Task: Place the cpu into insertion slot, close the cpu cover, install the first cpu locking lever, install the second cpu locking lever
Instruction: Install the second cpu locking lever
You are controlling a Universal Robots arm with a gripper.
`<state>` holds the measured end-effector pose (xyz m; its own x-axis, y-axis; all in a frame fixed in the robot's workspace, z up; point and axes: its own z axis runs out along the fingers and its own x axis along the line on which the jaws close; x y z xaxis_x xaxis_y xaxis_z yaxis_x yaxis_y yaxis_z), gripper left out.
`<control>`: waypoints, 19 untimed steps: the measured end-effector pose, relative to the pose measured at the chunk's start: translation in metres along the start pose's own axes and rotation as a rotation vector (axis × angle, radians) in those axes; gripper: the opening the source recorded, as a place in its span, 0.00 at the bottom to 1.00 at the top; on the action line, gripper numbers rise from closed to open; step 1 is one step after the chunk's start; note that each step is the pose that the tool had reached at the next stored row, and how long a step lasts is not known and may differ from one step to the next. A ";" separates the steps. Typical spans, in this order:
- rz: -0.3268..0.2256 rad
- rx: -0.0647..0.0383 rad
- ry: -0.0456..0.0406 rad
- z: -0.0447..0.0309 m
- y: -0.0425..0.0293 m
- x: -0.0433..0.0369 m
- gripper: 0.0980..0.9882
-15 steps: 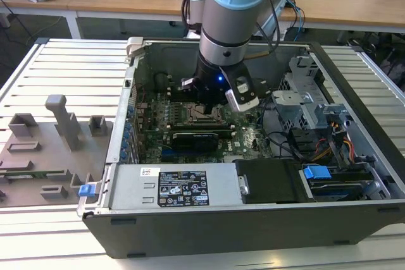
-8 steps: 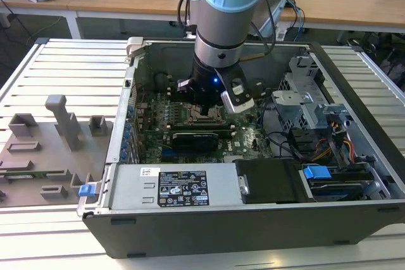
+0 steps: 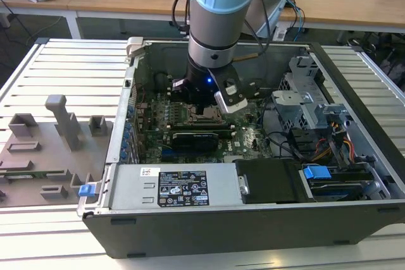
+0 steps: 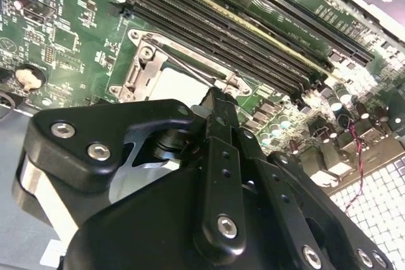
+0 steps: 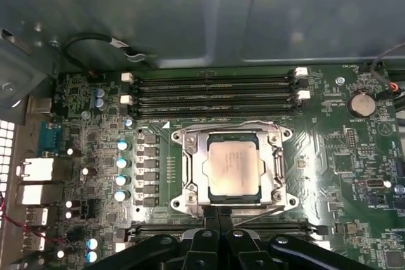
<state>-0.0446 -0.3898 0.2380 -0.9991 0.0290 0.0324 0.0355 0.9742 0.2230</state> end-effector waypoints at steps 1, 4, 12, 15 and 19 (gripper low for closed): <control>0.000 0.000 -0.0001 0.0003 -0.0001 0.0016 0.01; -0.001 0.000 0.0001 0.0004 -0.0004 0.0047 0.01; -0.003 0.000 0.0006 0.0029 -0.0053 0.0096 0.01; -0.003 0.000 0.0007 0.0097 -0.0070 0.0146 0.01; -0.003 0.000 0.0008 0.0190 -0.0092 0.0174 0.01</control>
<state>-0.0628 -0.3941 0.2180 -0.9992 0.0254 0.0323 0.0320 0.9743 0.2230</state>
